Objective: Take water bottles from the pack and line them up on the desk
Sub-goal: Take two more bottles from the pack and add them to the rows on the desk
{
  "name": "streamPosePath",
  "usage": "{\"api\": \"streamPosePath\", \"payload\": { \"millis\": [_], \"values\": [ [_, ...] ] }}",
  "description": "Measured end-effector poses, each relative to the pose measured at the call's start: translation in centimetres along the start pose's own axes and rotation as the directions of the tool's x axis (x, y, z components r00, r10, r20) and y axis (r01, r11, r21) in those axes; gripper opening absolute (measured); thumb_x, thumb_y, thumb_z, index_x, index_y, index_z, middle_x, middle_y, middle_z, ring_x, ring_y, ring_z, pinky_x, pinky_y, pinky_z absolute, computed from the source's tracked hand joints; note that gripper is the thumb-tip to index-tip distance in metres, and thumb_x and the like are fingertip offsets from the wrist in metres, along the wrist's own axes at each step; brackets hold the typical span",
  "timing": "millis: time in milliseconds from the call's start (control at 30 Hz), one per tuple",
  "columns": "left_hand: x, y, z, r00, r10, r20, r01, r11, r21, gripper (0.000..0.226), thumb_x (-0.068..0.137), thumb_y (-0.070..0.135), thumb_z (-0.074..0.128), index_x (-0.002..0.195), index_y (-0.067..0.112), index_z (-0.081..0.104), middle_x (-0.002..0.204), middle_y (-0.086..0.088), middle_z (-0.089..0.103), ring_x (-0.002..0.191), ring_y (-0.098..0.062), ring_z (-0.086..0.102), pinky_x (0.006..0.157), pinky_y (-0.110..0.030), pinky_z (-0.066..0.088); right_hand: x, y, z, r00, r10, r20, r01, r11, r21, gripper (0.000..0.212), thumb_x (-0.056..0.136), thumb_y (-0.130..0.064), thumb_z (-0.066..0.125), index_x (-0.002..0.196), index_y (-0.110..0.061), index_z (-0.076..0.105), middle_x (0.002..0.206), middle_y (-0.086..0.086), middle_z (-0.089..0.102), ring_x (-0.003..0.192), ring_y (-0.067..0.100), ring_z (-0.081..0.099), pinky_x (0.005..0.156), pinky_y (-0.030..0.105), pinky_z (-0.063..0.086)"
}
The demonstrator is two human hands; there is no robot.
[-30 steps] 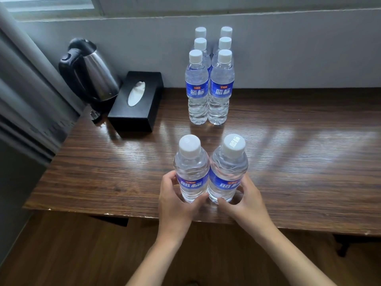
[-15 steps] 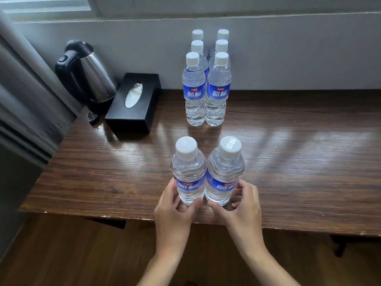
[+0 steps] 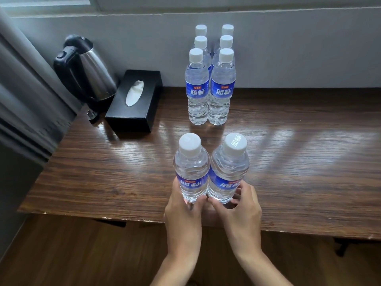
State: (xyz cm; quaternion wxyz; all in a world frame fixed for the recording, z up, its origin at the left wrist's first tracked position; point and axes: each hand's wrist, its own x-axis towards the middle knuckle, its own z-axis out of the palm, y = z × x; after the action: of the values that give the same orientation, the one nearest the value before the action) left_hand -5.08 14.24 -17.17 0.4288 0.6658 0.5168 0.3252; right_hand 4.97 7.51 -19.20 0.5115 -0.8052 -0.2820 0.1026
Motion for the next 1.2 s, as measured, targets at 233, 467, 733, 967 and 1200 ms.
{"api": "streamPosePath", "payload": {
  "millis": [233,467,733,967,1200],
  "values": [
    [2.7,1.1,0.6,1.000,0.015,0.006,-0.015,1.000,0.018,0.058,0.079,0.016,0.081,0.128,0.033,0.053,0.112,0.017,0.071,0.107,-0.003,0.066,0.094,-0.038,0.056,2.7,-0.3,1.0,1.000,0.013,-0.002,-0.013,1.000,-0.015,0.057,0.064,-0.044,0.085,0.111,-0.032,0.054,0.100,-0.018,0.056,0.097,0.007,0.062,0.080,0.037,0.057],
    [6.2,1.9,1.8,1.000,0.014,0.025,-0.014,1.000,0.003,0.045,0.078,0.016,0.082,0.113,0.032,0.057,0.098,0.015,0.073,0.094,-0.004,0.070,0.084,-0.040,0.058,6.0,-0.5,2.2,1.000,-0.012,-0.017,0.010,0.995,-0.095,0.050,0.067,-0.043,0.084,0.105,-0.031,0.054,0.097,-0.015,0.055,0.092,0.012,0.062,0.078,0.038,0.055],
    [8.8,2.8,3.1,1.000,0.018,0.017,-0.018,1.000,0.007,0.041,0.079,0.024,0.082,0.110,0.033,0.057,0.097,0.018,0.072,0.092,-0.001,0.069,0.079,-0.026,0.056,9.0,-0.7,3.3,0.999,-0.006,-0.041,0.001,0.993,-0.117,0.047,0.068,-0.045,0.083,0.102,-0.031,0.054,0.096,-0.014,0.056,0.091,0.012,0.063,0.076,0.038,0.055],
    [12.0,3.4,4.2,1.000,0.015,0.016,-0.015,1.000,0.013,0.043,0.077,0.021,0.083,0.109,0.033,0.058,0.095,0.015,0.073,0.084,-0.009,0.071,0.078,-0.035,0.058,11.9,-1.0,4.5,0.999,0.005,-0.048,-0.011,0.992,-0.129,0.050,0.068,-0.044,0.082,0.107,-0.027,0.055,0.097,-0.011,0.056,0.093,0.015,0.062,0.076,0.041,0.054],
    [14.5,4.2,4.9,1.000,-0.003,0.010,0.003,1.000,0.012,0.043,0.073,0.019,0.085,0.103,0.032,0.058,0.091,0.014,0.072,0.085,-0.007,0.071,0.076,-0.025,0.054,14.5,-1.7,5.1,0.999,0.025,-0.025,-0.028,0.988,-0.149,0.048,0.069,-0.038,0.081,0.107,-0.028,0.054,0.097,-0.010,0.054,0.093,0.016,0.060,0.077,0.038,0.053]
  ]
}}
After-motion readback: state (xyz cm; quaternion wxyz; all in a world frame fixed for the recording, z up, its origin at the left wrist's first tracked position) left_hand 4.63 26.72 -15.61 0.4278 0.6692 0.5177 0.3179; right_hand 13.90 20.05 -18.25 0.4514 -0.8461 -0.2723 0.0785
